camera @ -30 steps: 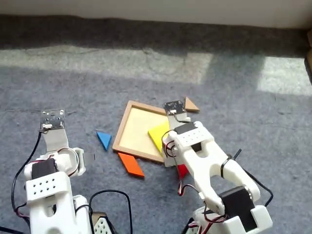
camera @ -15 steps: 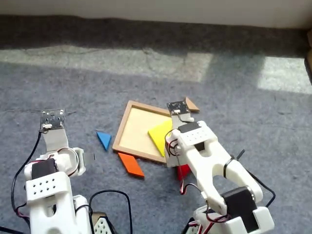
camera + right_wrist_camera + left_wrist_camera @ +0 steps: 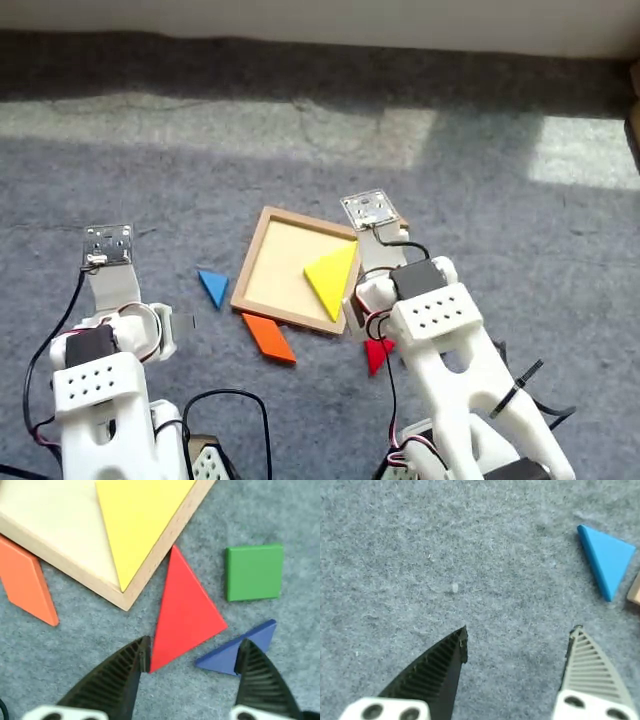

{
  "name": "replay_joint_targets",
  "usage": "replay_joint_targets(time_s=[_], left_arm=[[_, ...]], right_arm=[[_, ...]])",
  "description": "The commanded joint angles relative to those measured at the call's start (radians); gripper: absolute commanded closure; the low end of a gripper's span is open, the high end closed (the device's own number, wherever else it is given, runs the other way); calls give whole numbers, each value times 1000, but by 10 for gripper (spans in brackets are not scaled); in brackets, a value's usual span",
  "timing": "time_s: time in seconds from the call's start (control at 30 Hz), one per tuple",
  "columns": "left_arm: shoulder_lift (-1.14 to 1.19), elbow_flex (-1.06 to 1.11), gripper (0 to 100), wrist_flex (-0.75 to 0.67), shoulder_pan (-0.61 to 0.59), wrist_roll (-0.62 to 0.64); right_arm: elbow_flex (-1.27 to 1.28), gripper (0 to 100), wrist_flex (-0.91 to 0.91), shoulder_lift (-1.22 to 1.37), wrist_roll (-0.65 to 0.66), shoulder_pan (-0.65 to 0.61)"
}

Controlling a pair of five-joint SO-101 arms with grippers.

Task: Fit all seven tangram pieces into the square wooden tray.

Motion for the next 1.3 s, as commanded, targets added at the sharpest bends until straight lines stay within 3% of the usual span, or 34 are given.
replay_joint_targets(time_s=[0.0,0.17,0.7,0.97,1.27], left_arm=[[4,-4,691,-14,-8,-8],[4,-4,691,-14,-8,-8],[4,-4,691,-14,-10,-8],[4,-4,691,-14,-10,-8],[4,-4,691,-14,-12,-8]], right_arm=[[-50,723,-24,68,-75,-5],[-47,643,-117,211,-141,-65],[-45,646,-255,397,-147,-24],[-45,753,-262,398,-146,-21],[-53,757,-180,325,-92,18]])
